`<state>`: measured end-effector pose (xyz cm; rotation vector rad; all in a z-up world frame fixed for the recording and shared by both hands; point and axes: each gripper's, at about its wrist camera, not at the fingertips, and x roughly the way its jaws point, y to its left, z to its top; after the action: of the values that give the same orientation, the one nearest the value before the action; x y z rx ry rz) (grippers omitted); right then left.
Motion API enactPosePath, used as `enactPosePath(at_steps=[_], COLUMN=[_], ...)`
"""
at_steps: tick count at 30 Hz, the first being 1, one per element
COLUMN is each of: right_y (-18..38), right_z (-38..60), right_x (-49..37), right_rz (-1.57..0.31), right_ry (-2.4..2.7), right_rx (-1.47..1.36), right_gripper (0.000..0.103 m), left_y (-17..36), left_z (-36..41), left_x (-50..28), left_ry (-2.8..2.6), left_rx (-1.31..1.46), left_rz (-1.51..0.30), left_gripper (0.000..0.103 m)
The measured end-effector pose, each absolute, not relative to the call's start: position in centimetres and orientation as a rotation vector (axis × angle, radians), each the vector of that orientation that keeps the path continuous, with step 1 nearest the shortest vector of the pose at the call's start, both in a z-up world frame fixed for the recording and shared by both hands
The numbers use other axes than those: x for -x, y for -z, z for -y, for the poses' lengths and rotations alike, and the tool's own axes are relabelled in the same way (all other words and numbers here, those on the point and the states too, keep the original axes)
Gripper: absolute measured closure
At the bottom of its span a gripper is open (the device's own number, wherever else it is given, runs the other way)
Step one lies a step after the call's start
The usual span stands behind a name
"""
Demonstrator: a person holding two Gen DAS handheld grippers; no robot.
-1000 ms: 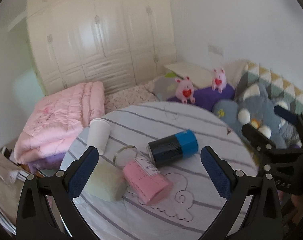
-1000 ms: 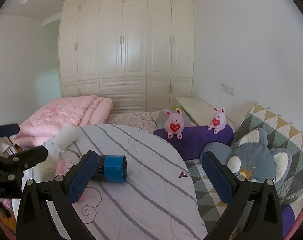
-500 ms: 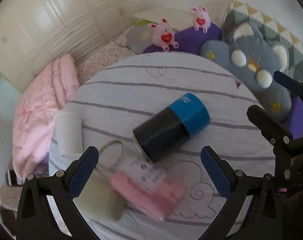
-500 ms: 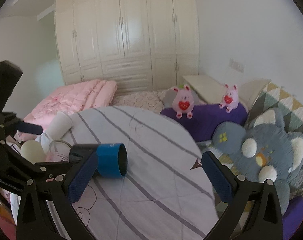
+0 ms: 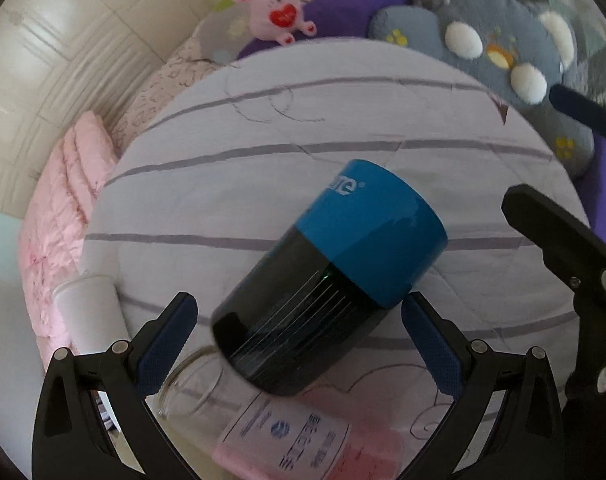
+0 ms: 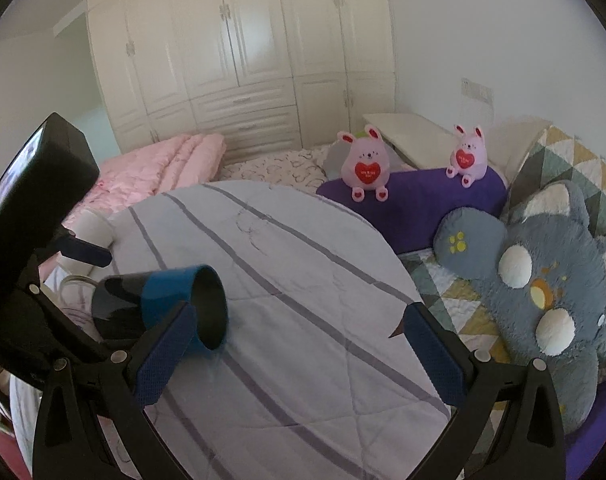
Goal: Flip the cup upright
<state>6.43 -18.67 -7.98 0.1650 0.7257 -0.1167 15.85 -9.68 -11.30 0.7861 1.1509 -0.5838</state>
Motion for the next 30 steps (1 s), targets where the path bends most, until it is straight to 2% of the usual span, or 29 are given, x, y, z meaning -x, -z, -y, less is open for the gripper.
enactPosePath(at_steps=[3,4,5,7,16,24,30], right_y=[8.5,8.5,8.6,8.6,8.0,4.9,3.0], right_z=[18.9,18.9,19.0,19.0,19.5,19.4,19.1], right_x=[-6.9,-6.9,-7.0,-7.0,-6.4,-4.0,-2.5], right_rz=[-0.738,-0.739,-0.740,-0.739,-0.721,-0.647,-0.632], right_ry=[0.120,0.120,0.120,0.122,0.137,0.139,0.085], right_rx=[-0.177,-0.177,-0.177,-0.180,-0.179,-0.170,-0.168], right_gripper=[0.000,0.000,0.000,0.000,0.000,0.000,0.000], left_y=[12.1,12.3,12.4,12.6,10.8,7.0,7.4], left_z=[10.1,10.1,10.1,10.0,8.5,6.7,5.2], left_x=[-16.6,-16.8,-17.0,-17.3,-17.6,-13.5,-10.4], left_ry=[0.575,0.570,0.569,0.552,0.494,0.498,0.448], left_rx=[-0.768,-0.762,-0.750,-0.723,-0.534,-0.305,-0.111], left_rz=[-1.196,-1.205,-1.218,-1.245,-1.277,-1.266,-1.275], left_gripper=[0.000,0.005,0.018,0.021,0.022,0.022,0.022])
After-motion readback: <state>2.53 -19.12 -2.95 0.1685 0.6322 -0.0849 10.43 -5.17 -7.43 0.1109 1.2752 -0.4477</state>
